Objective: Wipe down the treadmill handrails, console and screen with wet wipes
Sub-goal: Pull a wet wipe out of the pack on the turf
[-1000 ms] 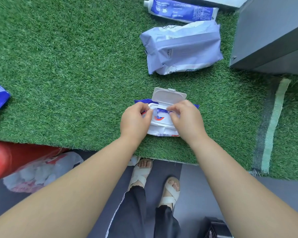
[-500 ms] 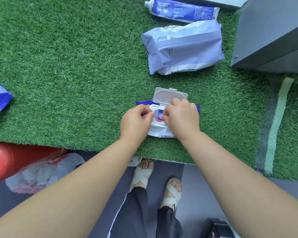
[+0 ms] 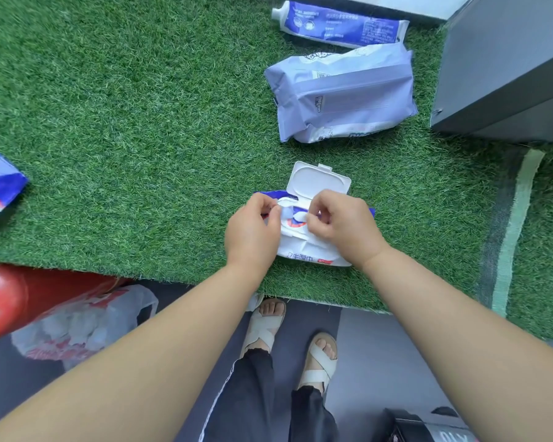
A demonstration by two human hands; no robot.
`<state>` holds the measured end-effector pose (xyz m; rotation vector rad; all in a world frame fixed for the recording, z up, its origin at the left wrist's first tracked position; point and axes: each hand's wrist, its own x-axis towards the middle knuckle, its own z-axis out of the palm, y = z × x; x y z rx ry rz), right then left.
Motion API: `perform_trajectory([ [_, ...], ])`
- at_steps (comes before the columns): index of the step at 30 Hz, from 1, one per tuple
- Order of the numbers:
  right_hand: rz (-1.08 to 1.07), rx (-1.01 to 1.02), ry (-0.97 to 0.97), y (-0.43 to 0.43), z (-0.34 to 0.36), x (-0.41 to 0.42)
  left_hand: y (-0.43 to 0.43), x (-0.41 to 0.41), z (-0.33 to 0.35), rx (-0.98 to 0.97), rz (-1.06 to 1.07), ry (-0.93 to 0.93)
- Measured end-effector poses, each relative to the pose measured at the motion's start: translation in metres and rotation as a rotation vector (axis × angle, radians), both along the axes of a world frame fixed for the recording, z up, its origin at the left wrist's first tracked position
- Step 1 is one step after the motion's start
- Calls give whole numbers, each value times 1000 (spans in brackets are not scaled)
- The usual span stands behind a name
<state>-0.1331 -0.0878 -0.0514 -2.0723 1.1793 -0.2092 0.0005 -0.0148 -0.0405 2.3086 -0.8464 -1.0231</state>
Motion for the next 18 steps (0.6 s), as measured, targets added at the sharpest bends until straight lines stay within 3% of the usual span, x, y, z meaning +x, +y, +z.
perform_trajectory([
  [2, -233, 290, -53, 2, 4, -2, 1, -1, 1, -13, -4, -1],
  [4, -294, 441, -80, 4, 6, -3, 2, -3, 1, -17, -17, -2],
  [8, -28, 281, 104, 10, 3, -2, 4, -6, 1, -32, -25, 8],
  [11, -29, 240, 86, 8, 1, -1, 6, -8, 0, -40, -55, -4],
  [15, -257, 629, -222, 4, 5, -13, 5, -6, 2, -46, -10, 3],
  [18, -293, 698, -269, 4, 7, -23, 4, -7, 1, -37, -32, -4],
])
